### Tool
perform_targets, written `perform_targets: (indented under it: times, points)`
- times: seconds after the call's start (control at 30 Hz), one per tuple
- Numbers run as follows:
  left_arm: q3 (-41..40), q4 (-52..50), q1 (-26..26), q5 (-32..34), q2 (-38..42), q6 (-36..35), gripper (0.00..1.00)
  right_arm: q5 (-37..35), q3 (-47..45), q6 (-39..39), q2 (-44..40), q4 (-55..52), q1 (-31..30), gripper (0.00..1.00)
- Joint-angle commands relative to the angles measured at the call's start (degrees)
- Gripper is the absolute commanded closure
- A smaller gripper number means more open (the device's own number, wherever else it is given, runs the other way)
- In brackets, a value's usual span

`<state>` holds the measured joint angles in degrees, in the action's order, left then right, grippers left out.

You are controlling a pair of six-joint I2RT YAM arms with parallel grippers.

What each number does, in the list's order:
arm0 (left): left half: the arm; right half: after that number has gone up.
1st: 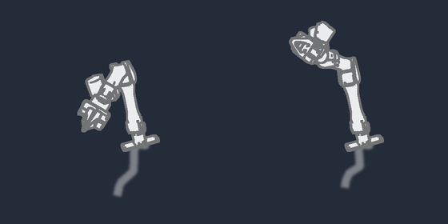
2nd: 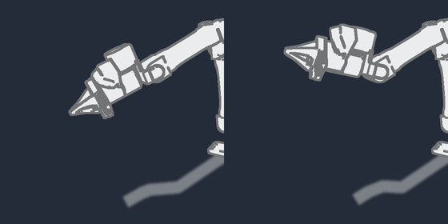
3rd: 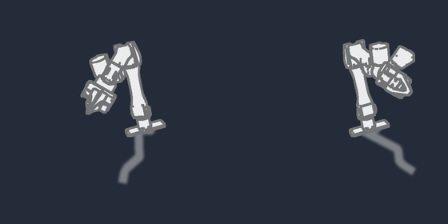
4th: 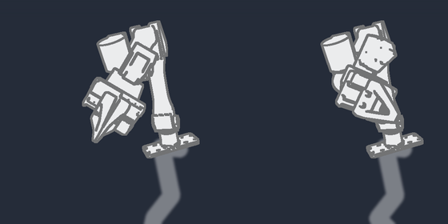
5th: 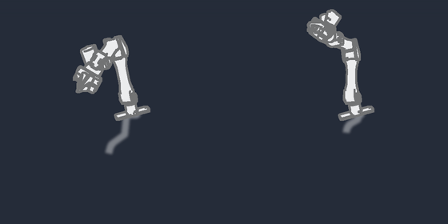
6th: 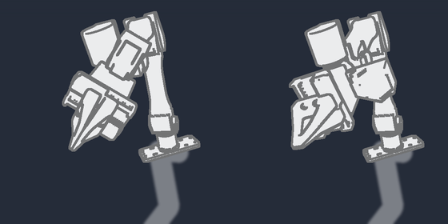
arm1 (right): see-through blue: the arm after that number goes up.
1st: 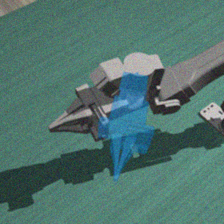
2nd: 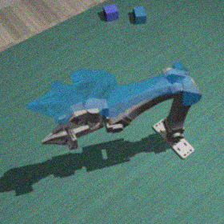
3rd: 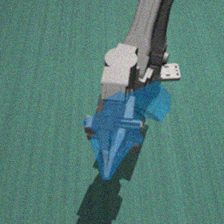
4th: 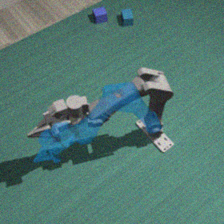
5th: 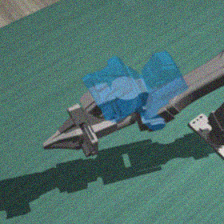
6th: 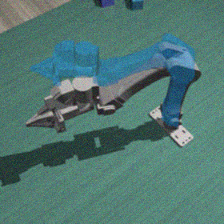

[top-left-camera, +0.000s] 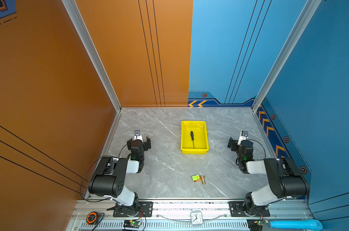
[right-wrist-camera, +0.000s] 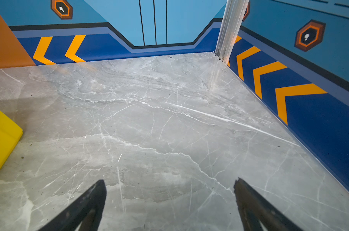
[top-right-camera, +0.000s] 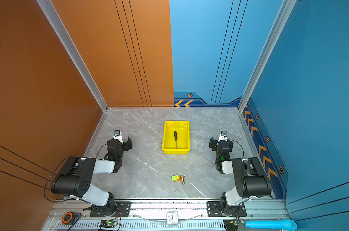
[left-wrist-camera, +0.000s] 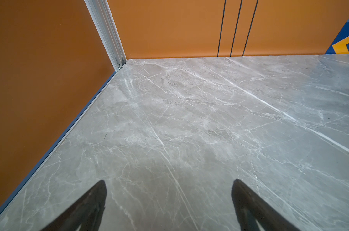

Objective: Put the screwdriver in the bin
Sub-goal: Reset both arms

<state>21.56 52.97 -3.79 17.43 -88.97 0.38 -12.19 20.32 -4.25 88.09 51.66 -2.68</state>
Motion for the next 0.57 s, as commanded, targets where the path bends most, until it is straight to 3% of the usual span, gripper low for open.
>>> perform_targets:
  times: [0.0,0.53]
  points:
    - [-0.4,0.9,0.0,-1.0,-0.4,-0.5,0.02,-0.8,0.7,0.2,0.5,1.2,-0.2,0.00]
    - [-0.4,1.0,0.1,-1.7,-0.5,-0.6,0.02,-0.2,0.6,0.0,0.5,1.4,0.1,0.00]
